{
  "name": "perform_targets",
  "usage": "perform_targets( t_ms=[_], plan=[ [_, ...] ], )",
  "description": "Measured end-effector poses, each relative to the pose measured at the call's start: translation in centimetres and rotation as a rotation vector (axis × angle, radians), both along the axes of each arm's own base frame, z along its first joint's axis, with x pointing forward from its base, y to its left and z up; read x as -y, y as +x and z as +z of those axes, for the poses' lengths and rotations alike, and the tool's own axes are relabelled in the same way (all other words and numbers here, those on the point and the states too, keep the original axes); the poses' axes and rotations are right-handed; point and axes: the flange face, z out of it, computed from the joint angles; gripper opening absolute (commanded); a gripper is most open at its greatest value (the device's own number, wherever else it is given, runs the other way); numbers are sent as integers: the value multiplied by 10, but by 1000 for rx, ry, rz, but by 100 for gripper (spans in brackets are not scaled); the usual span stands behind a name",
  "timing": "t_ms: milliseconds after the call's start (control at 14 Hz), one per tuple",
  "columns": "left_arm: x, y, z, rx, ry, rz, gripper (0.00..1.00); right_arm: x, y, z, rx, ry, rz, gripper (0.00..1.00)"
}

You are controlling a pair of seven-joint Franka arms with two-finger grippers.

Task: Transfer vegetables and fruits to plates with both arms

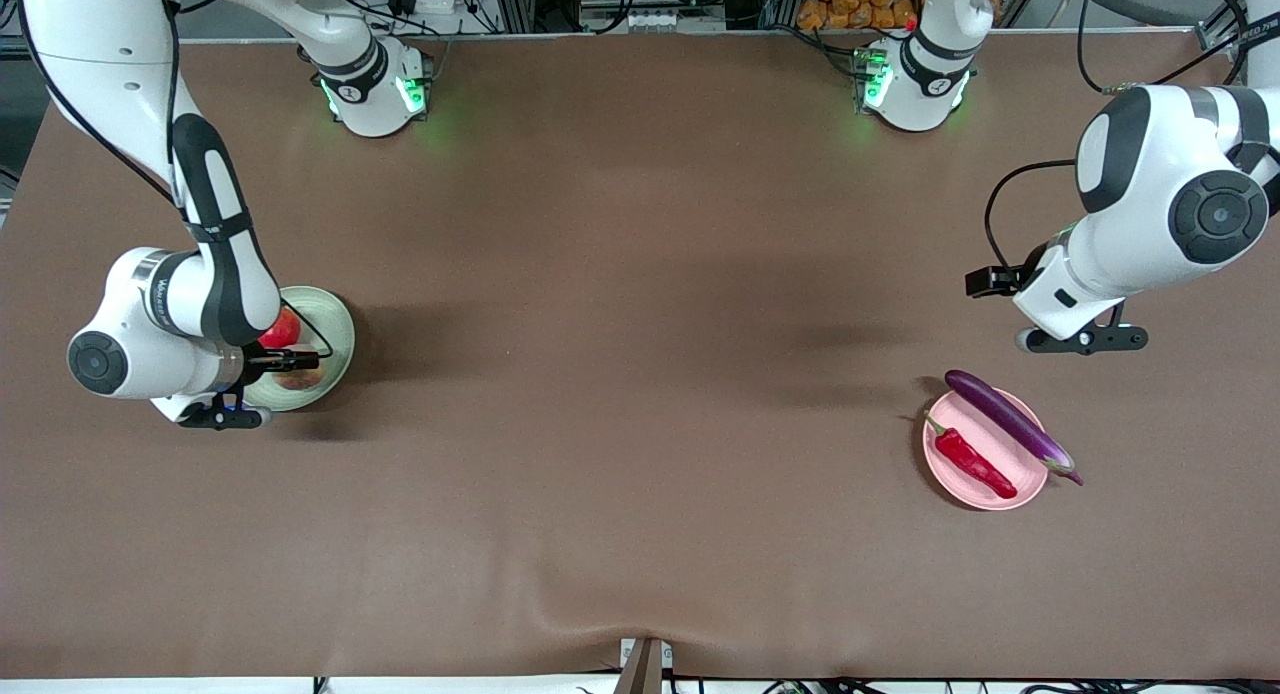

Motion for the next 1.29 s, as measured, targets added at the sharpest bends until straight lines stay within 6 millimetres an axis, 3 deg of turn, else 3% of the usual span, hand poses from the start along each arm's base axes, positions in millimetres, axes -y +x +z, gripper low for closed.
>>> perform_targets(
  t_ms=[71,214,429,643,929,1286],
  plan=[
    [-2,1,3,5,-7,-21,100,-3,5,9,-6,7,5,100],
    [-15,7,20,38,-17,-32,100,-12,24,50,-14,35,16,100],
    [-26,7,63,81,-31,-57,100,-23,64,149,90,47,46,100],
    [-35,-4,110,153,-58,-31,100,-23,79,238,170,48,61,100],
    [-44,-12,155,204,-68,-12,100,-12,68,325,202,61,71,100],
    [-40,-15,207,248,-101,12,100,3,10,429,259,78,30,100]
  ],
)
